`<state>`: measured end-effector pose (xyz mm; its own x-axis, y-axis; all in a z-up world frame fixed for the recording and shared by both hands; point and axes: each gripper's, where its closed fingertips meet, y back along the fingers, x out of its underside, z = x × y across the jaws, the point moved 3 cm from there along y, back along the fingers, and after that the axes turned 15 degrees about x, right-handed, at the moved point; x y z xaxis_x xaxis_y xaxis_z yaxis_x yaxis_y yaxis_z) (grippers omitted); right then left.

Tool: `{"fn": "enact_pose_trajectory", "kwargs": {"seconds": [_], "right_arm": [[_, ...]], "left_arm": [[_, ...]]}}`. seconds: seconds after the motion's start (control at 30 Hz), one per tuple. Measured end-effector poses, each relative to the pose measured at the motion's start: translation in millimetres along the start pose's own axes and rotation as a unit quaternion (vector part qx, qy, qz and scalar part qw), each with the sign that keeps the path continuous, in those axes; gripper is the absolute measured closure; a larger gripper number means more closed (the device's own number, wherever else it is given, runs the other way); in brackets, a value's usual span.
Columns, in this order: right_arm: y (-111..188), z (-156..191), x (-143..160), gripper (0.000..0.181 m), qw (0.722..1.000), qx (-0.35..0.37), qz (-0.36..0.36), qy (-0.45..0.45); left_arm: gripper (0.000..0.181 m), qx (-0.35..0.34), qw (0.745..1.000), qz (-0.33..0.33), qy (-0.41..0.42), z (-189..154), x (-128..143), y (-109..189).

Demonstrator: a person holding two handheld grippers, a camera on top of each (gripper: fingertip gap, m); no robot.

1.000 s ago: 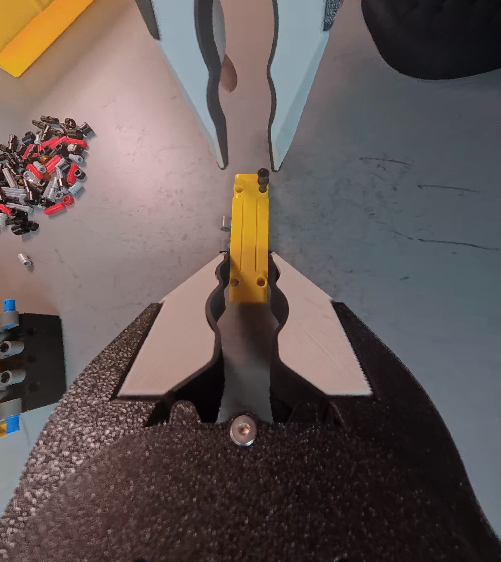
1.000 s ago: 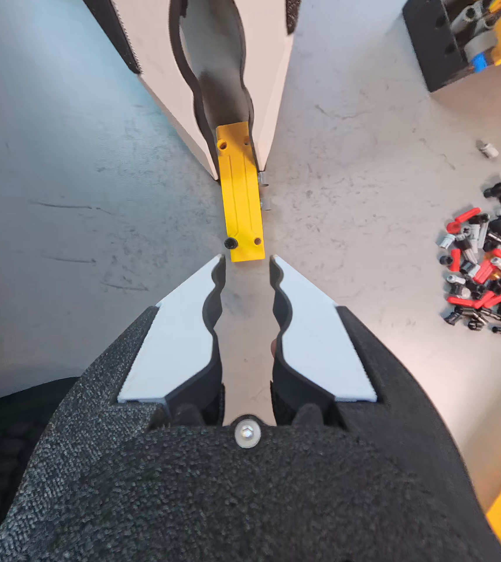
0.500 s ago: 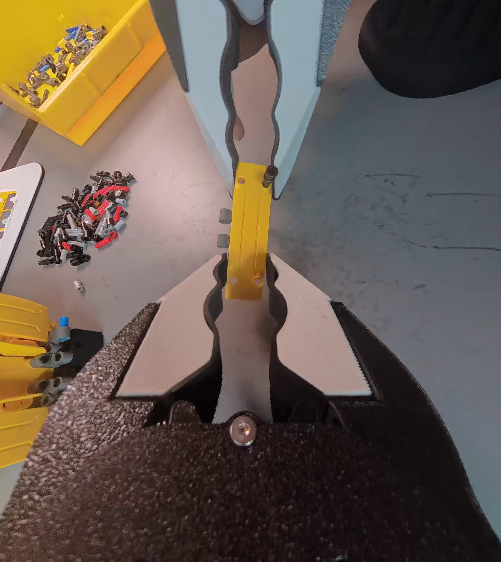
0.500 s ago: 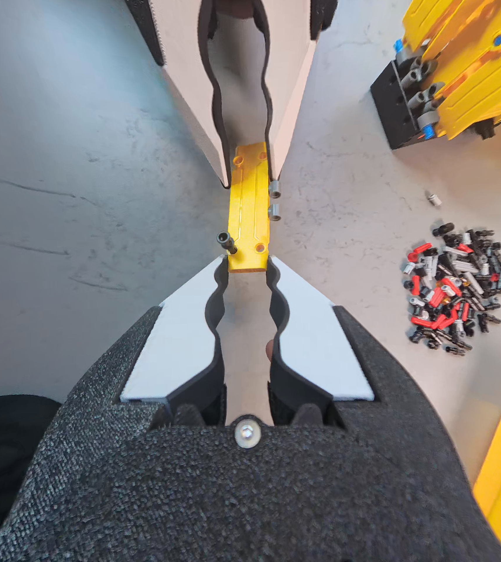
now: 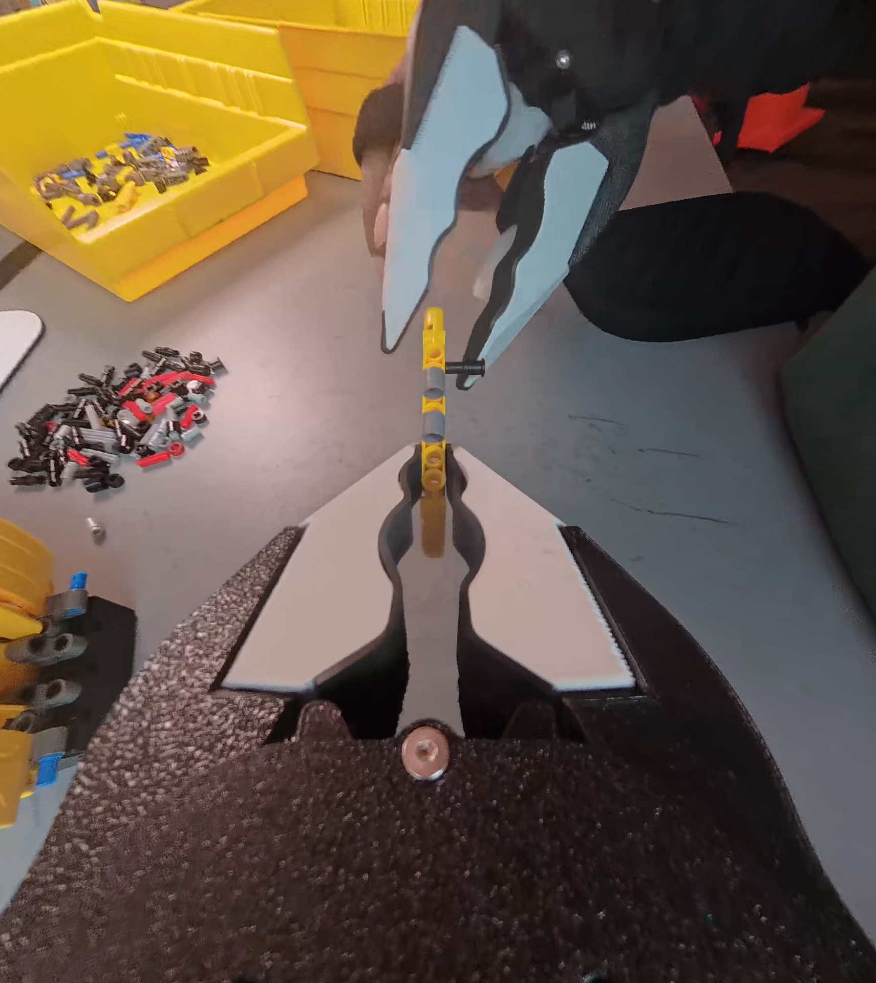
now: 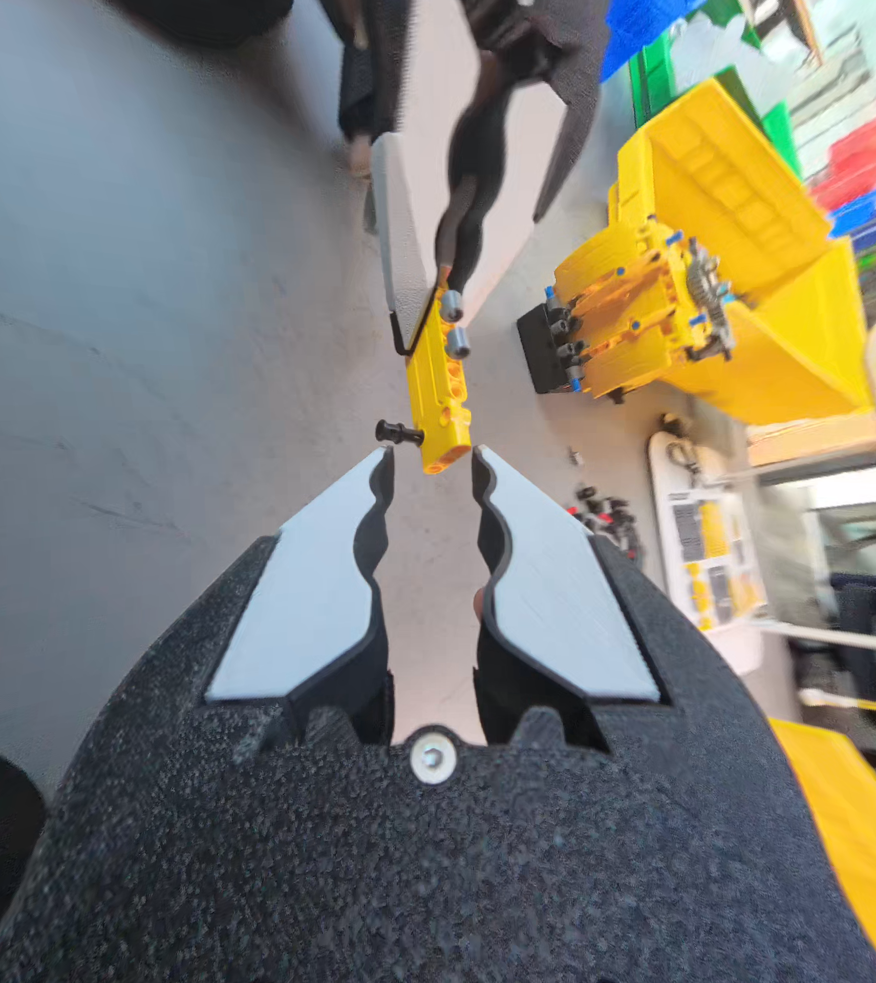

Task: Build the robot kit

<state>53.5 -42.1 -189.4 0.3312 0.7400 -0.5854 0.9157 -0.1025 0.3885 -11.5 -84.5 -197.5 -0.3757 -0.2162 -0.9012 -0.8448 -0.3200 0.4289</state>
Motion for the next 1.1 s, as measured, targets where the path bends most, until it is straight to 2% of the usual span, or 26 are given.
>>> {"fn": "enact_pose_trajectory", "kwargs": {"seconds": [0.1, 0.2, 0.33, 0.8, 0.97, 1.1], "right_arm": [[11, -8, -1, 0.142, 0.981, -0.055, -0.029, -0.183], [16, -11, -7, 0.143, 0.967, -0.059, -0.062, -0.239], [17, -11, -16, 0.155, 0.966, -0.046, -0.088, -0.238], [29, 0, -21, 0.157, 0.971, -0.057, -0.094, -0.211], [33, 3, -21, 0.158, 0.979, -0.04, -0.091, -0.18], [29, 4, -20, 0.157, 0.987, -0.005, -0.085, -0.14]], "left_arm": [[0.174, -0.013, 0.999, -0.029, -0.027, -1, -10, 7], [0.174, -0.018, 0.997, -0.052, -0.048, -2, -17, 10], [0.174, -0.018, 0.996, -0.058, -0.064, -5, -20, 8], [0.174, -0.034, 0.986, -0.009, -0.161, -22, -24, 2], [0.174, -0.053, 0.978, 0.019, -0.199, -26, -26, 0], [0.172, -0.061, 0.98, 0.025, -0.186, -22, -21, -3]]}}
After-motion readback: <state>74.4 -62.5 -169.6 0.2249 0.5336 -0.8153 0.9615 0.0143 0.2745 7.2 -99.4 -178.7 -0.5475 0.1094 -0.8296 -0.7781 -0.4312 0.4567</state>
